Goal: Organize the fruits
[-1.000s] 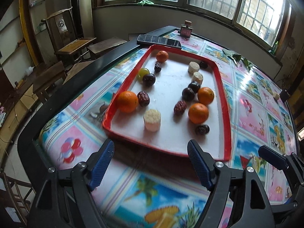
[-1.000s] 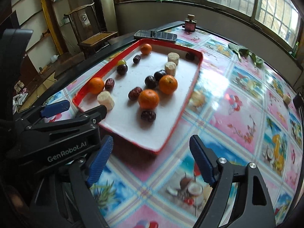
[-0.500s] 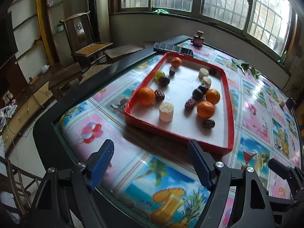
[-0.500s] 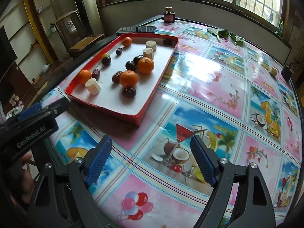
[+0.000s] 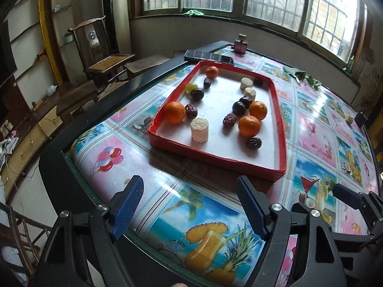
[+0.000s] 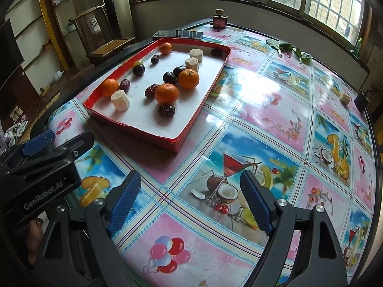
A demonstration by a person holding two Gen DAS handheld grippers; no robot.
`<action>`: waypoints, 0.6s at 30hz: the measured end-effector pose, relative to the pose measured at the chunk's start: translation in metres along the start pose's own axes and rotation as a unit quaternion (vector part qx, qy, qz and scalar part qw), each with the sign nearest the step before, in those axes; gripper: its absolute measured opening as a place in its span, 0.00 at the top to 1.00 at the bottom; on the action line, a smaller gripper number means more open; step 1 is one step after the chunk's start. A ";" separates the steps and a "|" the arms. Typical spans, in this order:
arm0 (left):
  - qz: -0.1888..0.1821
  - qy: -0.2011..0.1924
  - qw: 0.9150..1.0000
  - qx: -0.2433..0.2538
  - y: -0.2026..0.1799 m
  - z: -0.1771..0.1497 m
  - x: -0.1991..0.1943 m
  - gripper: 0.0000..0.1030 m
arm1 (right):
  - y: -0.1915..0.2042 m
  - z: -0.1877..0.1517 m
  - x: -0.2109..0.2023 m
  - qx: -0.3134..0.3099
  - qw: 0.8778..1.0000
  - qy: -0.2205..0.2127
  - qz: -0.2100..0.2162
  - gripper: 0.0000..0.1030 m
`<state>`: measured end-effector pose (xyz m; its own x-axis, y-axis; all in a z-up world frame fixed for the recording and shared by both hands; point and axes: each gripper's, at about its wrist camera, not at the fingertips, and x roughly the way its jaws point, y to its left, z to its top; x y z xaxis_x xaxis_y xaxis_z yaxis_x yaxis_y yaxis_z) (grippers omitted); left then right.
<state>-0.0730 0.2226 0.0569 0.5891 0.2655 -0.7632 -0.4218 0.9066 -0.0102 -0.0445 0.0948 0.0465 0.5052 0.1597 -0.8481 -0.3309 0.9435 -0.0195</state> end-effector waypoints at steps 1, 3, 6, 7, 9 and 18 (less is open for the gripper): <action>-0.008 -0.003 1.000 0.003 -0.001 0.000 -0.002 0.23 | 0.000 0.000 0.001 0.000 1.000 0.002 0.000 0.17; -0.014 -0.005 1.000 0.008 -0.001 0.000 -0.004 0.23 | -0.001 0.000 0.002 0.001 1.000 0.005 0.002 0.17; -0.023 -0.005 1.000 0.014 -0.002 0.001 -0.005 0.21 | -0.001 0.000 0.003 0.001 1.000 0.006 0.003 0.17; -0.023 -0.005 1.000 0.016 -0.002 0.001 -0.005 0.21 | -0.001 0.000 0.003 0.000 1.000 0.006 0.003 0.17; -0.023 -0.005 1.000 0.017 -0.001 0.001 -0.005 0.21 | 0.000 0.000 0.003 -0.001 1.000 0.006 0.003 0.17; -0.055 -0.021 0.998 0.011 0.005 0.003 -0.014 0.15 | -0.001 0.000 0.004 -0.002 1.000 0.008 0.003 0.17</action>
<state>-0.0819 0.2247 0.0693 0.6593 0.1767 -0.7308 -0.3383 0.9378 -0.0784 -0.0422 0.0948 0.0434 0.4912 0.1606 -0.8561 -0.3364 0.9416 -0.0163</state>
